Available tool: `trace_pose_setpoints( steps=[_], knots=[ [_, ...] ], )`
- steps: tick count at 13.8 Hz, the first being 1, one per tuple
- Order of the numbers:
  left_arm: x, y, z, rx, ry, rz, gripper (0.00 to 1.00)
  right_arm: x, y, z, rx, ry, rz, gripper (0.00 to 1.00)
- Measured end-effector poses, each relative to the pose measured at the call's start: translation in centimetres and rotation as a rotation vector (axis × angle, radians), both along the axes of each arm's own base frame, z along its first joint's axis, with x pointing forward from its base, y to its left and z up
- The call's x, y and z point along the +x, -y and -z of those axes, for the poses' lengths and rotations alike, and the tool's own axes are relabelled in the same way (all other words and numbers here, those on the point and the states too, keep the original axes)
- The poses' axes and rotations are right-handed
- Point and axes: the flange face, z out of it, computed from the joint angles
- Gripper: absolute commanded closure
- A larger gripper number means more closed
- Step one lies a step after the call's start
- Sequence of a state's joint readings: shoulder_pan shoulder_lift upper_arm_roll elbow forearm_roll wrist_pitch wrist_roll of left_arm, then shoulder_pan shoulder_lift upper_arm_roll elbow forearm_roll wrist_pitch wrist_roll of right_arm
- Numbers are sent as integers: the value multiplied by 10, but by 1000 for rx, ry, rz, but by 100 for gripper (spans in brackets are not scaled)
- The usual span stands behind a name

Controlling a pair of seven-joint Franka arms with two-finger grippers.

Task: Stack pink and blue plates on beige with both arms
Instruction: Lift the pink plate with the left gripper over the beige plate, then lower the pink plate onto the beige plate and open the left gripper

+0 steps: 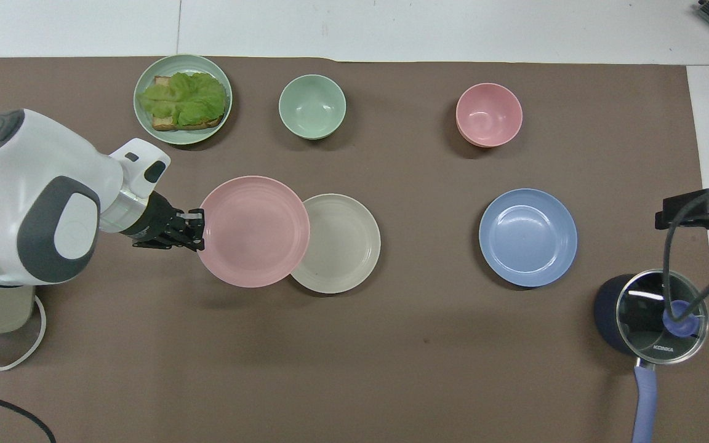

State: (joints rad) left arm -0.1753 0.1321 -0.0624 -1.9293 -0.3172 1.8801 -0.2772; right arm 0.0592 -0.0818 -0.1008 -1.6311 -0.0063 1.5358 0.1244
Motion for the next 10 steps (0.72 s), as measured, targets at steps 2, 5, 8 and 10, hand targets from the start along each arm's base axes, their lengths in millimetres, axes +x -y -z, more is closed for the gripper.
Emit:
trace_pose_setpoints(
  steps=[2, 5, 8, 10],
  knots=[
    [-9, 35, 6, 3, 16, -32, 100, 0, 0, 0, 0, 0, 0, 0],
    [-25, 74, 24, 8, 48, -64, 100, 0, 0, 0, 0, 0, 0, 0],
    [-35, 96, 29, -14, 51, -90, 100, 0, 0, 0, 0, 0, 0, 0],
    [-42, 112, 35, -15, 58, -93, 100, 0, 0, 0, 0, 0, 0, 0]
  ],
)
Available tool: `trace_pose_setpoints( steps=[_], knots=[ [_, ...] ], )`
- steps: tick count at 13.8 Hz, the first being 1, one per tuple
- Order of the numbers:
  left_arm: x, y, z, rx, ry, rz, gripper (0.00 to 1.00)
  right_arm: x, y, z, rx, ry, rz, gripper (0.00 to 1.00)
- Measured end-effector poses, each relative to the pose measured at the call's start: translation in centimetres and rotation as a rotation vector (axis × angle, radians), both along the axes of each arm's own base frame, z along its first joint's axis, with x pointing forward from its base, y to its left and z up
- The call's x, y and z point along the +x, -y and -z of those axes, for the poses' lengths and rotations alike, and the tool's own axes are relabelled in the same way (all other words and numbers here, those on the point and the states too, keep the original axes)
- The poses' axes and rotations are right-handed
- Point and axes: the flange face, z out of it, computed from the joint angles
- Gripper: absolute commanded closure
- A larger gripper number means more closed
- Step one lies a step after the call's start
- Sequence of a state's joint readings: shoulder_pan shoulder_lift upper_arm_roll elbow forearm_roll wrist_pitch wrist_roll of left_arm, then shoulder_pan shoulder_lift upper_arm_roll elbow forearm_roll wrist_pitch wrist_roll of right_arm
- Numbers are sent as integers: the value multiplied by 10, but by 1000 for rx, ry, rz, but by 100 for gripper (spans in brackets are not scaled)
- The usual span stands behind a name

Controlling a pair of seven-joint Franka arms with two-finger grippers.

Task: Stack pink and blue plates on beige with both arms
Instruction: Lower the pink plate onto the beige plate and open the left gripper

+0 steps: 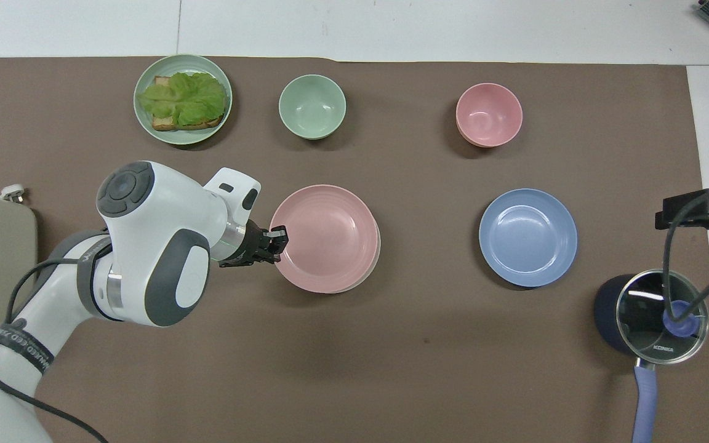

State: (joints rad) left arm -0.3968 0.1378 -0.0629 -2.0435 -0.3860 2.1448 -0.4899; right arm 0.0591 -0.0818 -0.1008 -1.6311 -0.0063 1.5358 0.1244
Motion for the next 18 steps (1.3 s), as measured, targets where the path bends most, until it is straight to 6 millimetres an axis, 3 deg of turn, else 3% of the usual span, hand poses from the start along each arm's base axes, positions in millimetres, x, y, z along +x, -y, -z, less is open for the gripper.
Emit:
trace_pose_setpoints(
  steps=[2, 8, 9, 10, 11, 18],
  knots=[
    [-6, 11, 10, 6, 2, -3, 100, 0, 0, 0, 0, 0, 0, 0],
    [-6, 8, 29, 16, 1, -18, 100, 0, 0, 0, 0, 0, 0, 0],
    [-6, 7, 30, 17, 2, -19, 90, 0, 0, 0, 0, 0, 0, 0],
    [-6, 7, 30, 17, 3, -19, 21, 0, 0, 0, 0, 0, 0, 0],
    [-6, 7, 30, 16, 4, -20, 0, 0, 0, 0, 0, 0, 0, 0],
    [-3, 7, 27, 11, 20, -26, 0, 0, 0, 0, 0, 0, 0, 0]
  ],
)
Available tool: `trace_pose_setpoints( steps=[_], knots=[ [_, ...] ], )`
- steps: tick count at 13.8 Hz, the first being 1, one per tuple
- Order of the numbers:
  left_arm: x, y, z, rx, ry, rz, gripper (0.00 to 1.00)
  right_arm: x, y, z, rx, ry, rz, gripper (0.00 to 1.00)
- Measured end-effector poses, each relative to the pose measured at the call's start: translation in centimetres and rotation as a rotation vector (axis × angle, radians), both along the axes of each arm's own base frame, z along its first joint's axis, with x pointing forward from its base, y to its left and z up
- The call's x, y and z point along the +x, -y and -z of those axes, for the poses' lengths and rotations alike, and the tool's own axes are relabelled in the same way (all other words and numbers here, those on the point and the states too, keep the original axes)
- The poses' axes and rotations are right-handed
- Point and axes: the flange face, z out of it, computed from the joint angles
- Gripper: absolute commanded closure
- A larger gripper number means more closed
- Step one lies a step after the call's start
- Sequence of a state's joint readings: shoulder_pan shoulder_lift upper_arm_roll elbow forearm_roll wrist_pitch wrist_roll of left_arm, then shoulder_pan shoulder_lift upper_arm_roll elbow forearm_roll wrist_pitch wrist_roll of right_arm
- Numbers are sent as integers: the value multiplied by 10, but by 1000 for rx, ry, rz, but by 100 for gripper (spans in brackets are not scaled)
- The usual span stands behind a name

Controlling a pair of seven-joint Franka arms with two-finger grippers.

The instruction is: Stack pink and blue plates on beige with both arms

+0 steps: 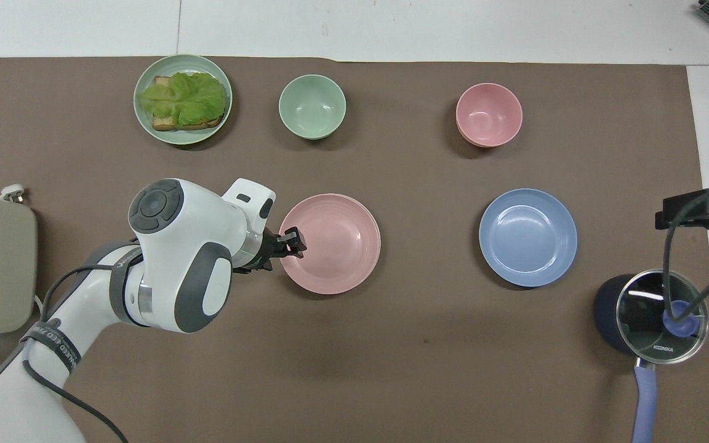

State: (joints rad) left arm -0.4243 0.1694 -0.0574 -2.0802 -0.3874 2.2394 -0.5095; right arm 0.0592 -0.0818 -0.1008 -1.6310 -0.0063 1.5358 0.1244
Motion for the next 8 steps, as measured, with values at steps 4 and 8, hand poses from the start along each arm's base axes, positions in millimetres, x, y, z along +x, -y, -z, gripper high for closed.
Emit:
trace_pose_setpoints(
  steps=[4, 8],
  knots=[
    [15, -10, -17, 6, 38, -6, 0, 0, 0, 0, 0, 0, 0, 0],
    [52, -83, -51, 116, 58, 74, 0, 0, 0, 0, 0, 0, 0, 0]
  ],
)
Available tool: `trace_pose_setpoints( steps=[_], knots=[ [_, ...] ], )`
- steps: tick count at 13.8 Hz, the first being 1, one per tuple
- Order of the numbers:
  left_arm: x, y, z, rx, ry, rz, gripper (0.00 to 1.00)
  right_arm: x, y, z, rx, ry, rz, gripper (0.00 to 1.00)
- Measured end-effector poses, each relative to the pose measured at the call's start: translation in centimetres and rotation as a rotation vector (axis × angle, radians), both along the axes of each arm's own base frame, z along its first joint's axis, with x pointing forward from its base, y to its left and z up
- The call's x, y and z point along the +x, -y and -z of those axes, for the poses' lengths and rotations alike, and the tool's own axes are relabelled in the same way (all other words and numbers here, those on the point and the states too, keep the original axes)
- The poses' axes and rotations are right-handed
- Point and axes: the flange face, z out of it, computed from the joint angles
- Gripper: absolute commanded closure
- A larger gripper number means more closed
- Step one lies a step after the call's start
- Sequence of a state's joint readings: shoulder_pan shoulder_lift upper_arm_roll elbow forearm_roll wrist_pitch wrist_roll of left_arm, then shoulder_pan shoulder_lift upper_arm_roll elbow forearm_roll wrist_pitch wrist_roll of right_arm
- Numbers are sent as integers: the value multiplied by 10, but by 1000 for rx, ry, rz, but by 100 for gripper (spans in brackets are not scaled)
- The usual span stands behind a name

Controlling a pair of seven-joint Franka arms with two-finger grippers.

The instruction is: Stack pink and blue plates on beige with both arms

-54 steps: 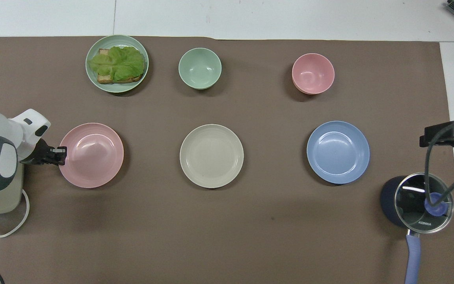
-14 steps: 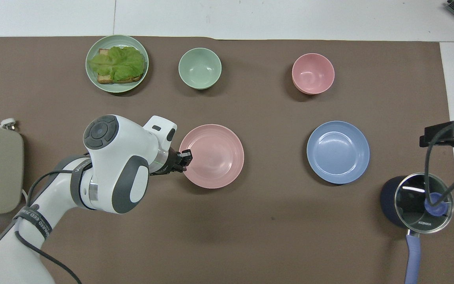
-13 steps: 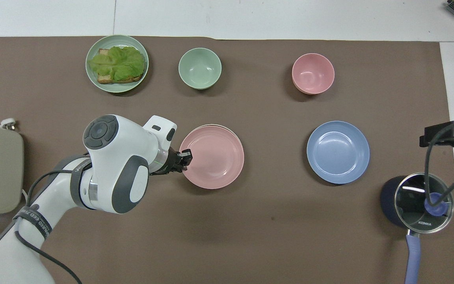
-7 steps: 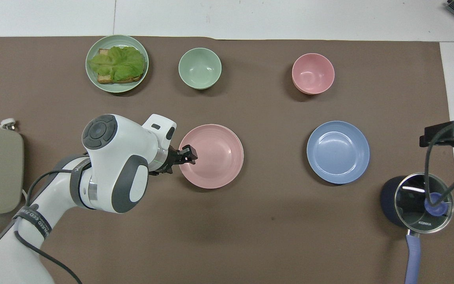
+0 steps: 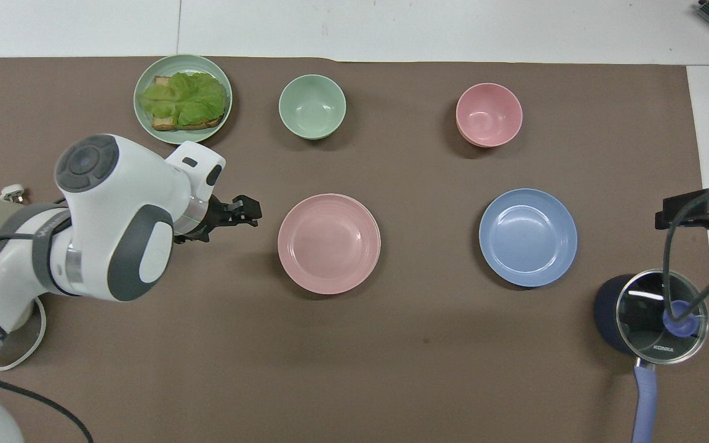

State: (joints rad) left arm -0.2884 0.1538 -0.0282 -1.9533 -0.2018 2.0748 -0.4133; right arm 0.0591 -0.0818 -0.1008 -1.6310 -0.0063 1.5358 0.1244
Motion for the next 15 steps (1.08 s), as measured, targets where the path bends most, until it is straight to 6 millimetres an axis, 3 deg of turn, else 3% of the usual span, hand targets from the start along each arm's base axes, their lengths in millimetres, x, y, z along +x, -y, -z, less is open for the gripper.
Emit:
trace_pose_setpoints(
  steps=[3, 6, 10, 15],
  knots=[
    [14, -69, -31, 23, 5, 68, 0, 0, 0, 0, 0, 0, 0, 0],
    [10, -115, -66, 50, 23, 138, 0, 0, 0, 0, 0, 0, 0, 0],
    [9, -147, -102, 77, 35, 194, 0, 0, 1, 0, 0, 0, -4, 0],
    [-3, -164, -160, 127, 41, 225, 0, -1, 10, 0, 29, 3, -6, 0]
  ],
)
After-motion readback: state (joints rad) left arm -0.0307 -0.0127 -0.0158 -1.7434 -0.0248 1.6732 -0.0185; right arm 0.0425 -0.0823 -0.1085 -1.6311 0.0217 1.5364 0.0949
